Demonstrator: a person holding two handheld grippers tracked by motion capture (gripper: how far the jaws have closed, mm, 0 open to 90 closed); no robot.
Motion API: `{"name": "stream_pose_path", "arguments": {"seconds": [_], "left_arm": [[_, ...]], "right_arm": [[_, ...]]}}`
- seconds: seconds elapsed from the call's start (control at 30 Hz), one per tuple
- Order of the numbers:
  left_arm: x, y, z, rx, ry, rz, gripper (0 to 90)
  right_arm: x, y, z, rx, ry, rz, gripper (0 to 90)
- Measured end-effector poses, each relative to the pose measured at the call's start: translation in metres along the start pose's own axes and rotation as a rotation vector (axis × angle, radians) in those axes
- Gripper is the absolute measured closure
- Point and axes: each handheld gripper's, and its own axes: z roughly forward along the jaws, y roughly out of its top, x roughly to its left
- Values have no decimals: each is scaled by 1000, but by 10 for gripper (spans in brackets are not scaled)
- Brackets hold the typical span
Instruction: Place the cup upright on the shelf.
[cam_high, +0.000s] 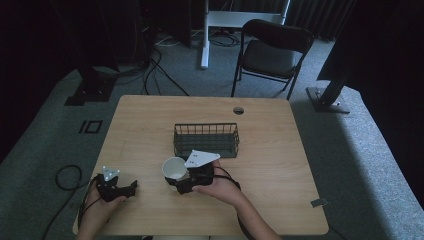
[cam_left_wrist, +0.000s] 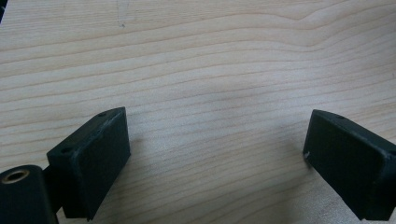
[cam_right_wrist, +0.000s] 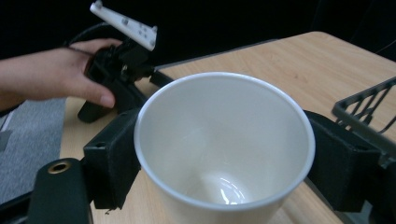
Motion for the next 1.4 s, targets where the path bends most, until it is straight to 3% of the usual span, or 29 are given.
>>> {"name": "stream_pose_path", "arguments": {"seconds": [0.37, 0.63, 0.77, 0.87, 0.97, 1.0, 1.1, 1.13, 1.17, 1.2, 1.23, 1.27, 1.37, 1.4], "left_arm": [[0, 0, 0, 0, 0, 0, 76], [0, 0, 0, 0, 0, 0, 76], [0, 0, 0, 0, 0, 0, 76], [0, 0, 0, 0, 0, 0, 76], [0, 0, 0, -1, 0, 0, 76], [0, 0, 0, 0, 0, 0, 76], [0, 0, 0, 0, 0, 0, 76], [0, 0, 0, 0, 0, 0, 76], [0, 0, 0, 0, 0, 0, 76], [0, 0, 0, 0, 0, 0, 76], [0, 0, 0, 0, 0, 0, 76], [0, 0, 0, 1, 0, 0, 76], [0, 0, 0, 0, 0, 0, 76], [0, 0, 0, 0, 0, 0, 76]], "right_arm": [[-3, 15, -8, -31, -3, -9, 190], [-11, 31, -18, -63, -39, 10, 190], [-18, 38, -24, -73, -83, 18, 190], [-26, 45, -30, -96, -141, 31, 191], [-30, 47, -32, -99, -164, 32, 191], [-35, 50, -35, -108, -196, 38, 190], [-38, 53, -37, -116, -225, 43, 191], [-42, 56, -38, -123, -261, 48, 190], [-42, 56, -38, -123, -261, 48, 190], [-47, 57, -40, -130, -296, 58, 191], [-47, 57, -40, -130, -296, 58, 191], [-52, 58, -40, -127, -330, 66, 191], [-57, 58, -41, -134, -358, 84, 191], [-61, 58, -41, -143, -393, 101, 191]]}}
